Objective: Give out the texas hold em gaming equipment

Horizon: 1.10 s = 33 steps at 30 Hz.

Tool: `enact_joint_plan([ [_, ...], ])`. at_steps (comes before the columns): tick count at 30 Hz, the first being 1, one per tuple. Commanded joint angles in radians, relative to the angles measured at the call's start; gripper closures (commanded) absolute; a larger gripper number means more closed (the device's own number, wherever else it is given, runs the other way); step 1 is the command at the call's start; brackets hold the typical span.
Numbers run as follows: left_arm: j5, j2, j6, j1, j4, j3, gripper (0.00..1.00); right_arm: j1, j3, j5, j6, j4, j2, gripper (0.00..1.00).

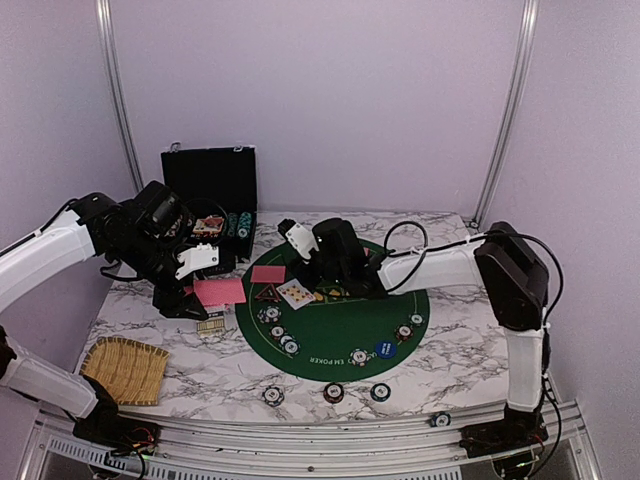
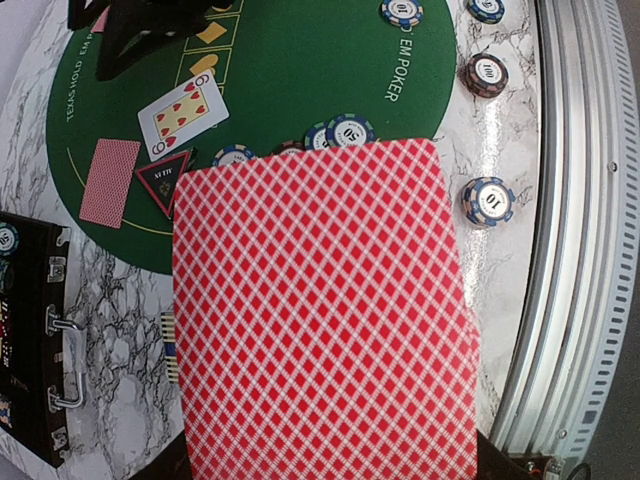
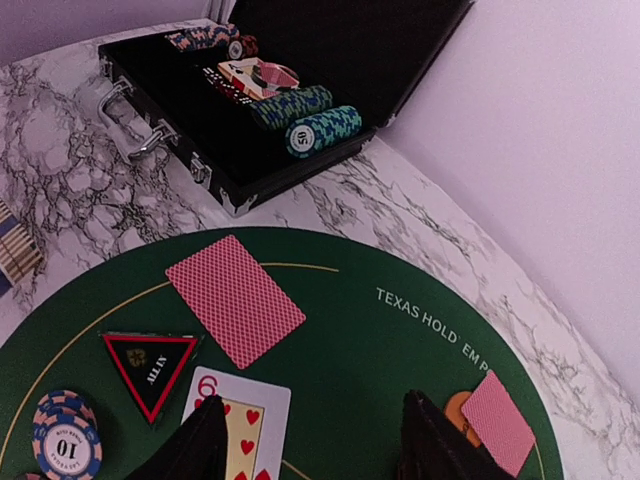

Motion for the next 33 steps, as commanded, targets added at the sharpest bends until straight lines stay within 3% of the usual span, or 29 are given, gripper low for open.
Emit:
enact_joint_plan([
  [1, 0.016, -0.018, 0.003, 0.006, -0.026, 0.004, 1.0, -0.044, 0.261, -0.161, 0.162, -0.286, 0.143, 0.49],
  [7, 0.019, -0.015, 0.007, 0.008, -0.028, 0.005, 1.0, -0.103, 0.536, -0.277, 0.247, -0.506, 0.328, 0.69],
  [13, 0.028, 0.002, 0.008, 0.008, -0.027, 0.01, 1.0, -0.103, 0.706, -0.237, 0.247, -0.659, 0.447, 0.77],
  [26, 0.027, 0.009, 0.006, 0.008, -0.027, 0.017, 1.0, -0.103, 0.729, -0.203, 0.247, -0.731, 0.487, 0.8],
  [33, 0.031, 0.017, 0.005, 0.008, -0.028, 0.025, 1.0, -0.068, 0.5, -0.237, 0.205, -0.677, 0.354, 0.86],
])
